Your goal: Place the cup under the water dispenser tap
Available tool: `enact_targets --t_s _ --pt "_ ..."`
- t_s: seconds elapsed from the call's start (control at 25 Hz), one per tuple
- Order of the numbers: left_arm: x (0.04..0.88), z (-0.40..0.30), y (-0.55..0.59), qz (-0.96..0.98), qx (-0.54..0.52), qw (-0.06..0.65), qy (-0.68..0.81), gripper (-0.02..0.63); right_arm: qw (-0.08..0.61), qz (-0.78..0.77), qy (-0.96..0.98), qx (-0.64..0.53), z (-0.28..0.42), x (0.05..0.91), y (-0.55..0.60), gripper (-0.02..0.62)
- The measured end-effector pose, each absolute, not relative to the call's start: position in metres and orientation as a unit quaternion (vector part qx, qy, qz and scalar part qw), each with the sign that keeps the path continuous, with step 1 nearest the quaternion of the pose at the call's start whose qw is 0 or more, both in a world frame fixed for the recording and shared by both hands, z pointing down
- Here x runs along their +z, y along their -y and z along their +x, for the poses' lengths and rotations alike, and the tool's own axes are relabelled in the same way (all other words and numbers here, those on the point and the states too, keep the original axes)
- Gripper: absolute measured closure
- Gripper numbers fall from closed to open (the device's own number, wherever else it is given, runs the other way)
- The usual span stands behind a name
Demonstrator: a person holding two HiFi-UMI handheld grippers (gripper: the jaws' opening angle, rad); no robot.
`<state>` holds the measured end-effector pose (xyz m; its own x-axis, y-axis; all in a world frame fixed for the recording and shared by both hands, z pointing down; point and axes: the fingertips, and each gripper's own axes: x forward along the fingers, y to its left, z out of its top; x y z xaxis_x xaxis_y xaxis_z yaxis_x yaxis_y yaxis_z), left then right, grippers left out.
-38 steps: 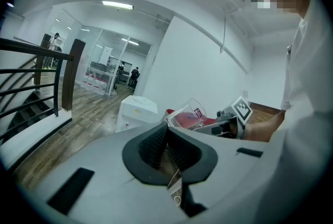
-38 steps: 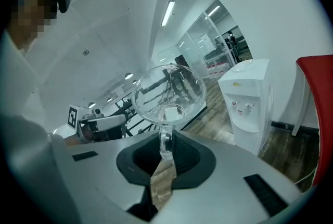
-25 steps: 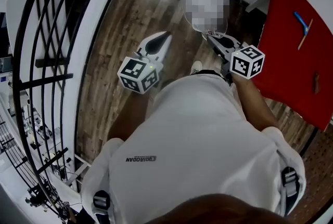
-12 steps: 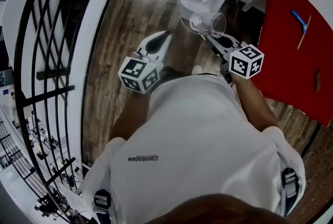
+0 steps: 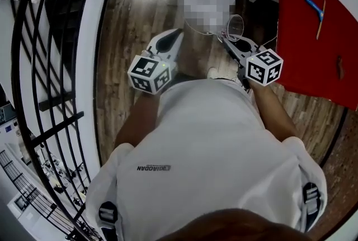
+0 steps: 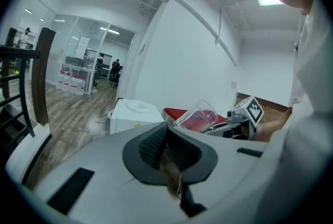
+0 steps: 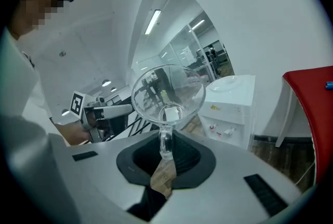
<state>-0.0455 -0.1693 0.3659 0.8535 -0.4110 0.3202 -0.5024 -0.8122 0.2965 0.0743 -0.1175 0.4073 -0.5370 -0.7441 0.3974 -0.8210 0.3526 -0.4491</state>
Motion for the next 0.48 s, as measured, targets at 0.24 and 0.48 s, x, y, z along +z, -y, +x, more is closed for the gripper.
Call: enact_targets --t_s 0.24,0.48 --pt "0.375 -0.061 0.217 0.953 0.131 0.186 0.2 0.611 0.073 0.538 0.783 0.304 0.068 0.425 0.148 0.551" --pt "0.405 -0.087 0.25 0.956 0.159 0.188 0.159 0.611 0.065 0.584 0.74 0.326 0.054 0.443 0.169 0.551"
